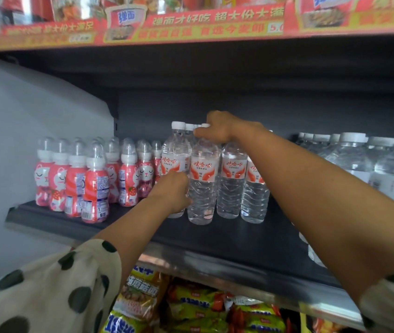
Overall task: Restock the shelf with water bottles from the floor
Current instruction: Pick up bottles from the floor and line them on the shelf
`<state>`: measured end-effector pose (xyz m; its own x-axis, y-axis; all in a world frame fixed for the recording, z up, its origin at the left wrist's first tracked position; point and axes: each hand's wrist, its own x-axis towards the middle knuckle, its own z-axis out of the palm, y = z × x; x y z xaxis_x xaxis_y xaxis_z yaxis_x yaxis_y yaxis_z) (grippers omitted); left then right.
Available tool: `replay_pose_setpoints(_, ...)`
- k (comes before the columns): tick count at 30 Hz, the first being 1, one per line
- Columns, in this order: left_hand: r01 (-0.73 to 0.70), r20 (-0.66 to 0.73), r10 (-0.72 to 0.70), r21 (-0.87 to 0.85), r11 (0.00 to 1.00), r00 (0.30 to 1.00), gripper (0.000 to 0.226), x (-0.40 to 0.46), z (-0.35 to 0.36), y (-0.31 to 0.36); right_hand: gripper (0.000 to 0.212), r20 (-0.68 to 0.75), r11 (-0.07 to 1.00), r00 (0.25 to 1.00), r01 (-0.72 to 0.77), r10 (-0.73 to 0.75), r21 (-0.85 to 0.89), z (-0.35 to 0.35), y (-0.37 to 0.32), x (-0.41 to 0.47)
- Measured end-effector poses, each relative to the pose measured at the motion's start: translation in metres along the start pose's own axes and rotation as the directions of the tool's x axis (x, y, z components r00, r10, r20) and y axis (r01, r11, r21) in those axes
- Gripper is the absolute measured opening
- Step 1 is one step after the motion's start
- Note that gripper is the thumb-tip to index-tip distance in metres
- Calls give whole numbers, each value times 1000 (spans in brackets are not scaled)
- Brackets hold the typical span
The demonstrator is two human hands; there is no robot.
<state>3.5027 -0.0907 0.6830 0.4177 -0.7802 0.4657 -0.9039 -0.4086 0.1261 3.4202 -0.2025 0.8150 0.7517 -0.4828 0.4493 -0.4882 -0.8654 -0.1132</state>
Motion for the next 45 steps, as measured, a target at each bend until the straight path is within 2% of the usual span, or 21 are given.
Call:
replay_pose_setpoints(4,9,-3,-9,19,1000,1000,22,-10,-14,1,77,-50,1000,999,-1,-1,-29,-11,0,-17)
replay_pose_setpoints(8,-6,-36,9,66,998,999,9,-40,-37,6,67,-123,996,992,-23,13,-87,-15,1,-68)
replay_pose_setpoints(13,-27,5,27,83,996,1000,13,-112,-55,20,58,-16,983,1000,-4,1,-182,10,-12,-183)
replay_pose_setpoints(17,-70,155,59,71,995,986,24,-194,-50,38,63,103,985,995,8,10,-172,50,-34,-287)
replay_pose_setpoints(20,-113,241,96,60,992,966,36,-257,-21,50,66,170,984,985,4,27,-178,92,-47,-362)
replay_pose_setpoints(24,-137,422,100,60,989,901,42,-340,33,66,76,311,988,948,-24,70,-150,145,-53,-452)
replay_pose_setpoints(28,-157,557,135,-9,988,819,44,-406,87,78,61,423,991,900,-63,108,-120,193,-51,-528)
replay_pose_setpoints(34,-163,697,158,-60,985,699,47,-476,193,91,70,657,981,729,-158,193,-112,293,-30,-618)
replay_pose_setpoints(36,-150,743,157,-77,986,651,40,-498,240,96,66,716,972,661,-207,224,-113,336,-18,-646)
replay_pose_setpoints(39,-141,822,166,-106,984,545,30,-535,318,104,72,783,961,570,-245,251,-130,403,2,-691)
replay_pose_setpoints(40,-129,846,155,-103,986,511,33,-550,345,106,74,803,960,540,-247,251,-133,428,9,-707)
replay_pose_setpoints(45,-116,899,53,-3,993,434,40,-632,471,106,78,875,963,431,-240,222,-126,559,40,-790)
